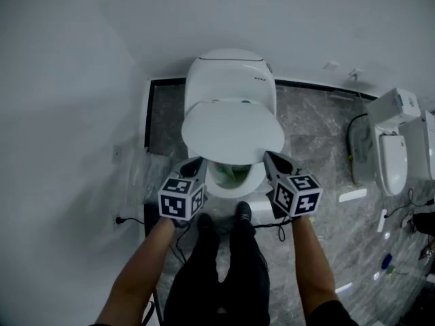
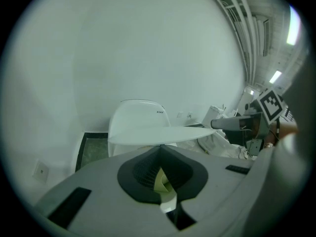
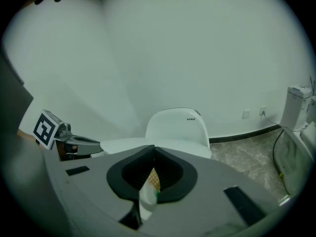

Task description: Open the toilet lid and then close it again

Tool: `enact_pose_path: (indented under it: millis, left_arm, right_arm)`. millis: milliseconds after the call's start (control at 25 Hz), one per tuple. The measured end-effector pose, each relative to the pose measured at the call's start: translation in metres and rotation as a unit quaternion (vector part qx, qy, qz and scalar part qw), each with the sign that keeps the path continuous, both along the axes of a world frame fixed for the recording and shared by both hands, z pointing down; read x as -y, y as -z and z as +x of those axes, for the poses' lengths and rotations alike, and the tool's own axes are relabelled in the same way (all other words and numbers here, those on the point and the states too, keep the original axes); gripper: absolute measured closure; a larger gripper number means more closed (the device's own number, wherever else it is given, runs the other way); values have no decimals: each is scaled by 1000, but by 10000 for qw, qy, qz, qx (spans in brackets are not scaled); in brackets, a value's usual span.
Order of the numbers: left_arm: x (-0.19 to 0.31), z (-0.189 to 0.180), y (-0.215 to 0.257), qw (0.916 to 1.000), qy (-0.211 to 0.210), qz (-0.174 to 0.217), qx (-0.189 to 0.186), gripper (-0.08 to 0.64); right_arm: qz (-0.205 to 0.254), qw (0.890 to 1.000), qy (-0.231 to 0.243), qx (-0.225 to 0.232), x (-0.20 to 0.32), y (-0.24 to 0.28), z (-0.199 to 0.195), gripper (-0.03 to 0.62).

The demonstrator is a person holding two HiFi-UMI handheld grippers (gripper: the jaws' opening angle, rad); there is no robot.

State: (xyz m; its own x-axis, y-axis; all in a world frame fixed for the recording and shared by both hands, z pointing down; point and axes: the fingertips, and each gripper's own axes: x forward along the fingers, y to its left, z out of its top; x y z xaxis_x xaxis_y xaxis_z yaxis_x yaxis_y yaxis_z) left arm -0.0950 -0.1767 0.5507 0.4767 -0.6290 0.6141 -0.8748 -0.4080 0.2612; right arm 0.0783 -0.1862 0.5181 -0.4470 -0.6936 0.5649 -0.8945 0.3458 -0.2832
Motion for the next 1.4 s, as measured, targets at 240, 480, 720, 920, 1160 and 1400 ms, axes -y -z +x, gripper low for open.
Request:
enact_pose_path:
  millis: [240, 480, 720, 920, 1160, 1400]
  left_arm:
    - [-19, -1, -18, 9997, -131, -186, 48, 552]
    - [-39, -1, -44, 9990, -322, -315, 16, 552]
    - [-54, 0, -61, 9985, -371, -395, 11, 552]
    - [-70, -2, -71, 9987, -305, -398, 49, 552]
    - [-84, -7, -82, 9991, -62, -392, 147, 552]
    - [-112, -2, -86, 9990, 86, -345, 253, 552]
  right_arm:
    - [-95, 9996, 29, -250, -18, -17, -2, 581]
    - [-177, 9991, -96, -383, -36, -42, -2, 581]
    - [-243, 9987, -118, -444, -49, -58, -1, 581]
    - [-275, 9985, -104, -455, -60, -72, -1, 581]
    - [-212, 9990, 2, -391, -67, -88, -2, 581]
    - [-20, 9994, 75, -334, -82, -88, 0, 581]
